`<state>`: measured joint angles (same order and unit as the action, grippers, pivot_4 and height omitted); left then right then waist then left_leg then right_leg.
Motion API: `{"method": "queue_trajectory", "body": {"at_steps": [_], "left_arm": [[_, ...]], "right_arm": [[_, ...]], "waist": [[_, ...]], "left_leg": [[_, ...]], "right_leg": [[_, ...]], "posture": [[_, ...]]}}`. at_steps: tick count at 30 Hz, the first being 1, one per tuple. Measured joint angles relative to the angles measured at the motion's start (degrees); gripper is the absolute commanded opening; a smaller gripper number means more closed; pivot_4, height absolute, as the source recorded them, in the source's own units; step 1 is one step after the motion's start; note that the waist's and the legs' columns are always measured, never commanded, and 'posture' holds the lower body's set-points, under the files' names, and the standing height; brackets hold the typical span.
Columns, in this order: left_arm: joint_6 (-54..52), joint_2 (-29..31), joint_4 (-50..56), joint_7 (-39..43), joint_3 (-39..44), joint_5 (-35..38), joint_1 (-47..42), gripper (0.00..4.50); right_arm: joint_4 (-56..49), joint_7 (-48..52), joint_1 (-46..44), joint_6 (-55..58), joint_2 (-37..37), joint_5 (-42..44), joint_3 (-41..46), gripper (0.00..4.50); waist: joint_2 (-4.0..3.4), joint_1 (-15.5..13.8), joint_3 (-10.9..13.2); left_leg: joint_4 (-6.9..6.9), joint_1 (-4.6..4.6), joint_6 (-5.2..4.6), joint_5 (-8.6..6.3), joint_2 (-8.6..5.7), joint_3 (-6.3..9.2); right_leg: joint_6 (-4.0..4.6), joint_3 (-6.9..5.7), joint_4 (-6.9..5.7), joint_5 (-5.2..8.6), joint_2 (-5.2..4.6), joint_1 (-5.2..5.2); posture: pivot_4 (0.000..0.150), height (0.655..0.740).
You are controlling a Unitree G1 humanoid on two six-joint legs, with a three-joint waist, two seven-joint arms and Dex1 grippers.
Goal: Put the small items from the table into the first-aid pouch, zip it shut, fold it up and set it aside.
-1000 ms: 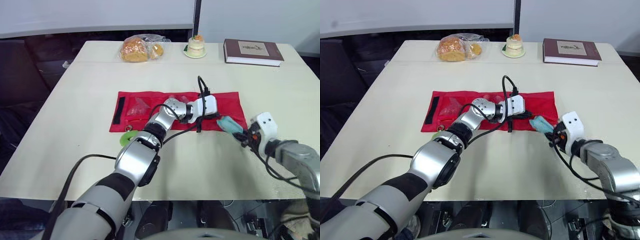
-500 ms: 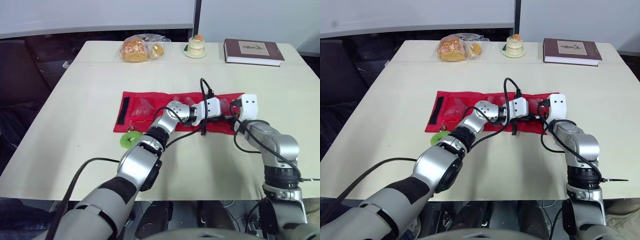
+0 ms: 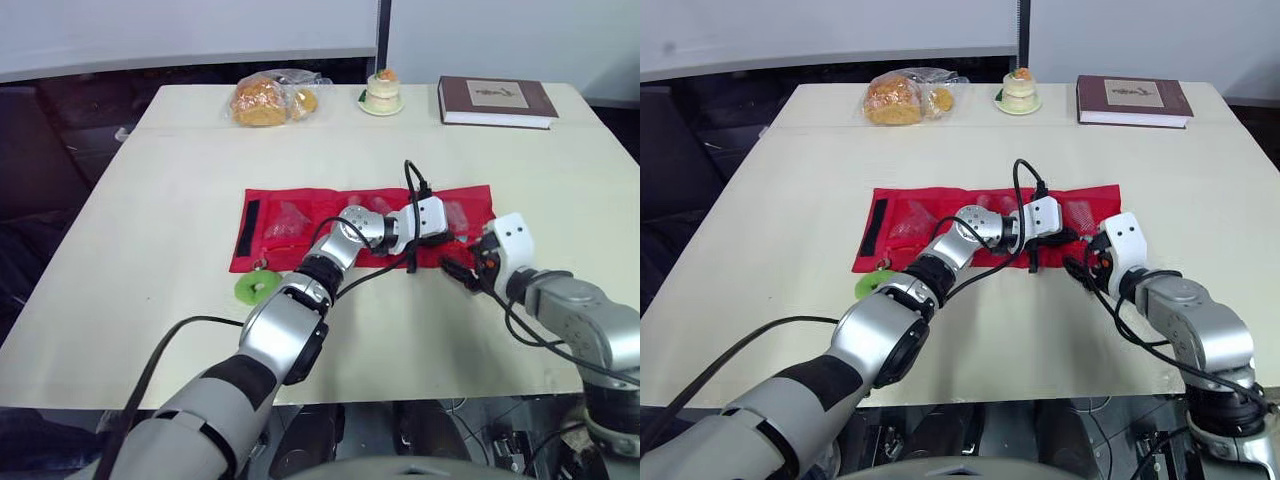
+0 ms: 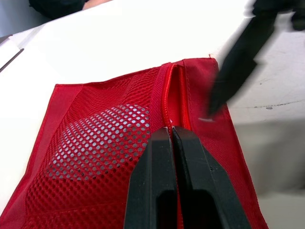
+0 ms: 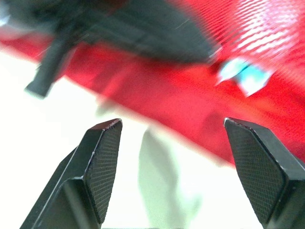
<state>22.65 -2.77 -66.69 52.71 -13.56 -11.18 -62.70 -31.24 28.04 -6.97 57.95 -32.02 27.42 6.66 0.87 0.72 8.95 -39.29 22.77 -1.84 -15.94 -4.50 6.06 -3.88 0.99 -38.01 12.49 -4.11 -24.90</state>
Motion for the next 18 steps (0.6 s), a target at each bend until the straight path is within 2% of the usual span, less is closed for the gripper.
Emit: {"method": "queue_trajectory", "body": {"at_steps": [5, 6, 7, 8, 9, 10, 13, 15, 17, 18], "left_arm": [[-0.76, -0.40, -0.09, 1.28, 0.22, 0.49, -0.01, 0.00], [-1.28, -0.51, -0.09, 2.54, 0.71, 1.44, 0.02, 0.63], [-1.79, -0.60, 0.04, 4.02, 1.37, 2.52, 0.09, 0.82], [-2.37, -0.62, 0.60, 5.71, 1.93, 3.69, 0.23, 1.18], [-2.56, -0.57, 1.31, 7.38, 2.31, 4.72, 0.43, 1.81], [-2.89, 0.12, 3.79, 10.56, 2.76, 6.73, 1.61, 2.08], [-6.65, 2.74, 12.30, 18.36, 3.68, 11.56, 5.96, 3.42], [-12.37, 7.38, 20.58, 23.72, 4.10, 15.14, 9.26, 4.42], [-16.55, 11.04, 26.26, 26.58, 4.56, 17.48, 11.39, 4.47], [-22.35, 15.73, 34.06, 29.63, 4.73, 20.46, 14.25, 4.47]], "right_arm": [[-1.57, 4.93, 5.69, -9.24, -1.65, 1.04, 5.26, 3.62], [-1.37, 5.14, 6.12, -10.81, -1.64, 1.00, 6.53, 3.68], [-1.08, 5.15, 6.27, -11.98, -1.66, 0.92, 7.92, 4.16], [-0.44, 5.05, 6.29, -12.99, -1.77, 0.78, 9.20, 4.39], [0.46, 4.72, 6.35, -13.56, -1.79, 0.57, 10.13, 4.50], [2.36, 3.71, 6.48, -13.99, -1.48, 0.35, 11.26, 4.50], [6.39, 1.21, 6.60, -14.74, 0.05, -0.36, 12.52, 4.50], [9.40, -0.84, 6.29, -14.95, 1.71, -0.77, 12.49, 4.50], [11.27, -2.17, 5.49, -14.99, 2.93, -0.93, 12.50, 4.50], [13.24, -3.94, 4.14, -15.02, 4.53, -0.87, 12.81, 4.50]], "waist": [[0.00, -0.13, 0.00], [0.00, -0.13, 0.00], [0.00, -0.13, 0.00], [0.00, -0.13, 0.00], [0.00, -0.12, 0.00], [0.00, -0.12, 0.00], [-0.02, 0.20, -0.01], [-0.07, 0.47, -0.02], [-0.14, 0.50, -0.01], [-0.19, 0.48, -0.01]], "left_leg": [[-0.02, -0.02, 0.00, 0.00, -0.01, 0.00], [-0.01, -0.02, 0.00, 0.00, -0.01, 0.01], [-0.02, -0.02, 0.00, 0.00, 0.00, 0.01], [-0.01, -0.02, 0.01, 0.00, 0.00, 0.01], [-0.01, -0.02, 0.01, 0.00, 0.02, 0.01], [0.00, -0.03, 0.01, 0.01, 0.03, 0.00], [0.05, -0.06, 0.02, 0.01, 0.11, -0.05], [0.12, -0.10, 0.03, 0.01, 0.19, -0.09], [0.13, -0.10, 0.03, 0.01, 0.19, -0.11], [0.13, -0.11, 0.04, 0.01, 0.19, -0.13]], "right_leg": [[0.00, -0.01, 0.01, 0.00, -0.01, 0.04], [0.00, -0.01, 0.01, 0.00, 0.00, 0.04], [0.00, -0.01, 0.01, 0.00, 0.00, 0.04], [0.00, -0.02, 0.01, 0.00, 0.00, 0.04], [0.00, -0.02, 0.01, 0.00, 0.00, 0.04], [0.00, -0.01, 0.01, 0.00, 0.00, 0.04], [0.01, 0.06, 0.00, 0.00, 0.03, 0.01], [0.02, 0.14, -0.02, 0.00, 0.07, -0.03], [0.03, 0.17, 0.00, 0.00, 0.07, -0.04], [0.03, 0.21, 0.00, 0.00, 0.07, -0.04]], "posture": [[0.150, 0.7289], [0.150, 0.7289], [0.150, 0.7289], [0.150, 0.7289], [0.150, 0.7289], [0.150, 0.7289], [0.150, 0.7289], [0.150, 0.7289], [0.150, 0.7289], [0.150, 0.7289]]}}
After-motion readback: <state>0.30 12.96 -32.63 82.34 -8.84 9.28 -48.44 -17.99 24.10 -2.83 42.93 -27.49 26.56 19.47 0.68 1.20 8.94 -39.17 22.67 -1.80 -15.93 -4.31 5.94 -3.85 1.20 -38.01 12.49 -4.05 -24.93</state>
